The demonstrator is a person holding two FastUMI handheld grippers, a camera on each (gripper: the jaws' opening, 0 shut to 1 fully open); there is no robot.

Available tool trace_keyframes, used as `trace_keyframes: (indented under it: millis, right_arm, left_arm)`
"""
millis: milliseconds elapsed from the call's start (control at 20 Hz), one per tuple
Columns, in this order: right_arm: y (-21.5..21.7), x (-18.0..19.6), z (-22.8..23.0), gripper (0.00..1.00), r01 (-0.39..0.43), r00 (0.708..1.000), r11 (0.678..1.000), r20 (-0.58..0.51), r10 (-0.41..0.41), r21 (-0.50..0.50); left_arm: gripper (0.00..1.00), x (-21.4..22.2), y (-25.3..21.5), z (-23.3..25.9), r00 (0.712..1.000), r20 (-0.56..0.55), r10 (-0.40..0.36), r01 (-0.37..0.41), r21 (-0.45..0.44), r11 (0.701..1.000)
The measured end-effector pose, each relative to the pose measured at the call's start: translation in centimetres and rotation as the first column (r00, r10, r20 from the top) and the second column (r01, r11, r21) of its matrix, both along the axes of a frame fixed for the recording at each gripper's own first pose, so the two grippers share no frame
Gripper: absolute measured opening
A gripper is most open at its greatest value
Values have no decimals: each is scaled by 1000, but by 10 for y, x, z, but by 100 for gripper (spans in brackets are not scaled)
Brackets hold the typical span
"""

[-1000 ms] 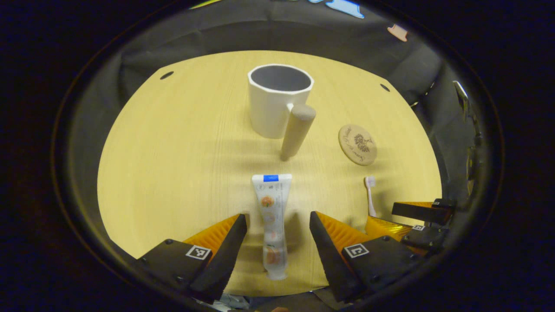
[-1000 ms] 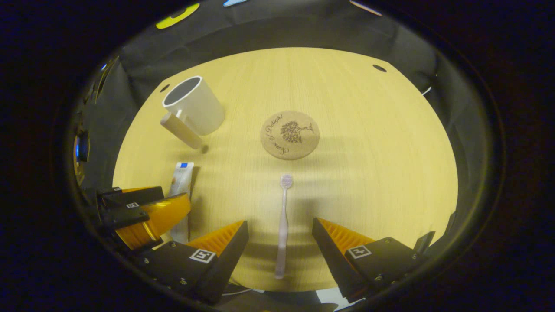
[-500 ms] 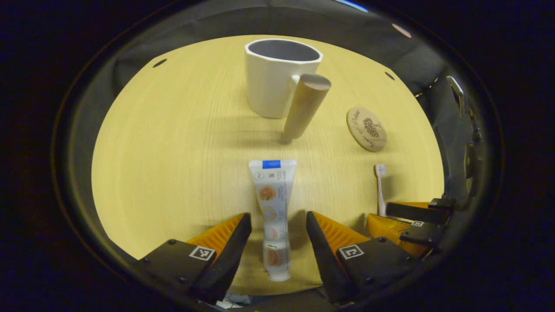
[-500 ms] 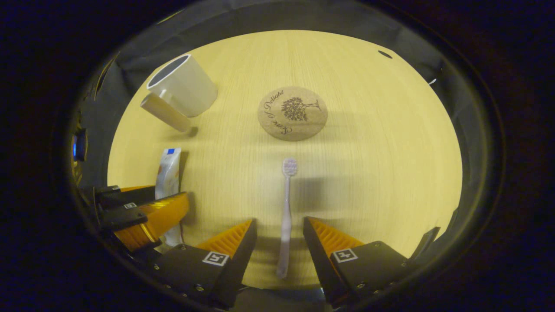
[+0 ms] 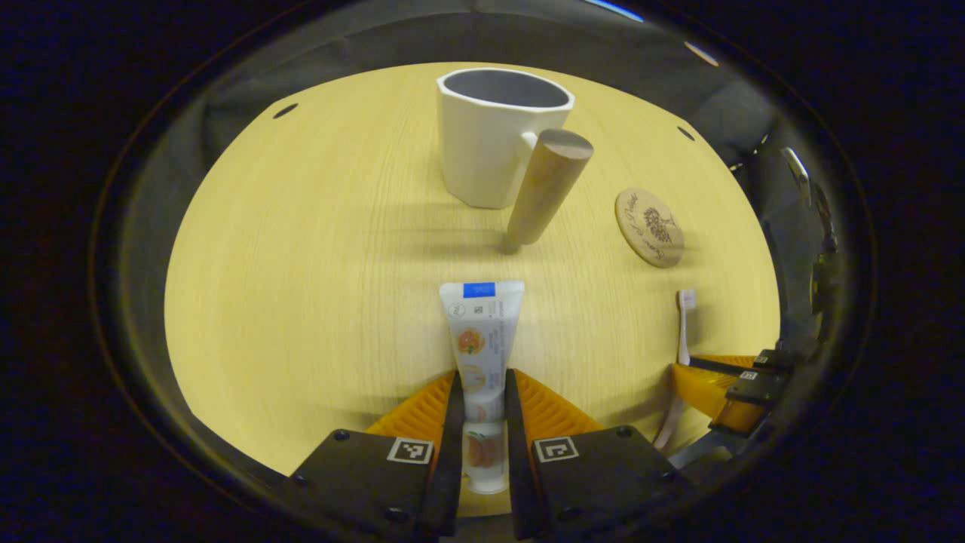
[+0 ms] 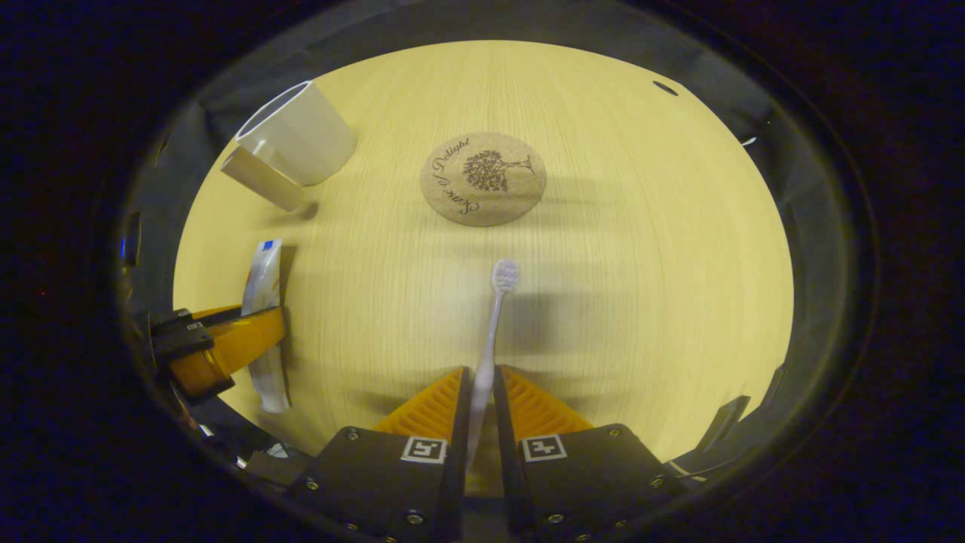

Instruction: Put the toothbrush and toothpaste on the desktop into the cup, then pick up the cup and place it on the coaster on the desktop.

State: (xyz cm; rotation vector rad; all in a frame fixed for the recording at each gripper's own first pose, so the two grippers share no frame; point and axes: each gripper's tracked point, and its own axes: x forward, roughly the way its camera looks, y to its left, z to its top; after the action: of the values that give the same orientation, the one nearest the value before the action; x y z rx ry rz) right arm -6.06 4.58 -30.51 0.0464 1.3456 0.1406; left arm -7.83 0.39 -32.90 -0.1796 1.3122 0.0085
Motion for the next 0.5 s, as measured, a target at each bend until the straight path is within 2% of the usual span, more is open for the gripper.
trace_keyframes:
  millis: [150, 200, 250, 300, 350, 450, 500]
  right_arm:
    - [1, 2, -1, 23, -5, 999, 1000, 33, 5, -7]
    - [-1, -2, 2, 10, -28, 999, 1000, 31, 28, -11]
    - [0, -1, 1, 10, -35, 998, 999, 42, 36, -14]
    - [0, 0, 5, 10, -33, 997, 999, 71, 34, -13]
    - [0, 0, 2, 5, -54, 996, 998, 76, 55, -15]
    - [0, 2, 2, 5, -57, 993, 998, 107, 58, -12]
    - [1, 3, 3, 5, -55, 991, 999, 126, 54, 1]
  left_arm:
    - [30, 1, -1, 1, 1000, 10, -10, 10, 8, 1000]
    - [29, 1, -1, 0, 1000, 15, -24, 24, 7, 1000]
    - [29, 1, -1, 2, 999, 25, -25, 25, 1, 1000]
    - [25, 1, 0, 4, 999, 34, -26, 26, -3, 1000]
    - [26, 0, -1, 3, 999, 42, -32, 33, -7, 999]
    - [25, 2, 0, 5, 997, 69, -18, 19, -13, 1000]
    - [19, 1, 1, 7, 997, 79, -15, 17, -19, 1000]
